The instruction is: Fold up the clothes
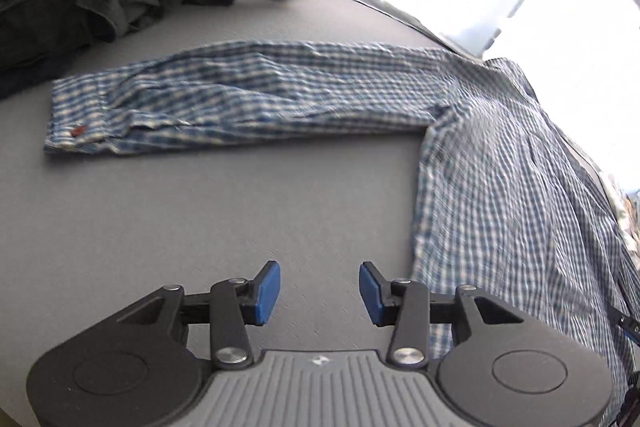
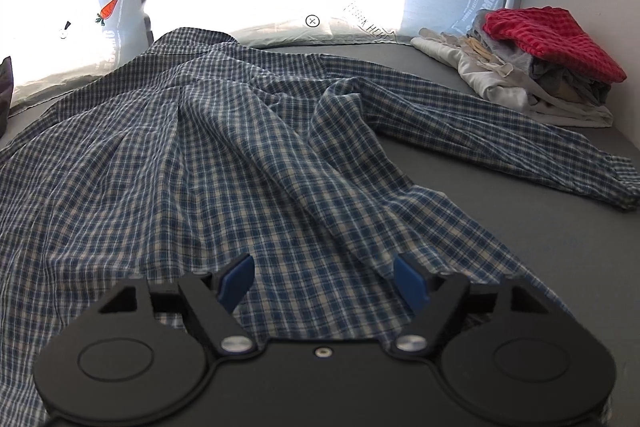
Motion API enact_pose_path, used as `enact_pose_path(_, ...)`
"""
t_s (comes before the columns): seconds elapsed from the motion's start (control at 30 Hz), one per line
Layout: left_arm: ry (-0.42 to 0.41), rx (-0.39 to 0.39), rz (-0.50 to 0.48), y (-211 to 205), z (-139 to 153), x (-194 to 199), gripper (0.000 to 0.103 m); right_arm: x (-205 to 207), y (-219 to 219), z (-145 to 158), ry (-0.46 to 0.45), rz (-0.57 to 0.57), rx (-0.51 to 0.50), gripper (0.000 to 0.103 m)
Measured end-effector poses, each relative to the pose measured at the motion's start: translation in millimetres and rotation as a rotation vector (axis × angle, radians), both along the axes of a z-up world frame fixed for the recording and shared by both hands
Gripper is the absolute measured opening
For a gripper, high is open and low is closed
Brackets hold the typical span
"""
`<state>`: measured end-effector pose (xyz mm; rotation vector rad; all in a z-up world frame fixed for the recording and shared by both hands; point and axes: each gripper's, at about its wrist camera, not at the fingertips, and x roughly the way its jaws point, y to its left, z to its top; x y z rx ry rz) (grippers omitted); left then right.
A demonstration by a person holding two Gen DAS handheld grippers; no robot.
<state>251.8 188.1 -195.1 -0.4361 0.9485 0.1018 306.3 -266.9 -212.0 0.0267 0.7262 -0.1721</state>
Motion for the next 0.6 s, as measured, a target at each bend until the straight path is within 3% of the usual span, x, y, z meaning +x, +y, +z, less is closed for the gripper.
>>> enact_pose_path(0.07, 0.008, 0.015, -0.027, -22, -2, -7, 0.054, -14, -25, 10, -0.010, -0.035, -0.027, 0.063)
enact_pose_path(0.17, 0.019, 0.024, -0.028, -49, -5, -18, 0.064, -31, -64, 18, -0.002, -0.099, -0.037, 0.061)
enact_pose_path(0.3, 0.024, 0.048, -0.003, -67, -8, -27, 0.061, -49, -108, 9, 0.074, -0.117, 0.040, 0.061)
enact_pose_path(0.33, 0.023, 0.060, 0.007, -70, -8, -28, 0.056, -53, -114, 3, 0.095, -0.117, 0.057, 0.061)
enact_pose_path(0.4, 0.037, 0.066, 0.033, -74, -10, -29, 0.000, -59, -121, -6, 0.128, -0.105, 0.091, 0.057)
enact_pose_path(0.47, 0.029, 0.050, 0.055, -73, -7, -33, 0.000, -65, -121, -9, 0.125, -0.077, 0.105, 0.043)
enact_pose_path(0.53, 0.016, 0.042, 0.084, -69, 0, -37, 0.000, -68, -119, -7, 0.125, -0.048, 0.123, 0.007)
enact_pose_path(0.6, -0.008, 0.010, 0.119, -60, 12, -41, 0.000, -76, -123, 2, 0.103, -0.033, 0.198, 0.003)
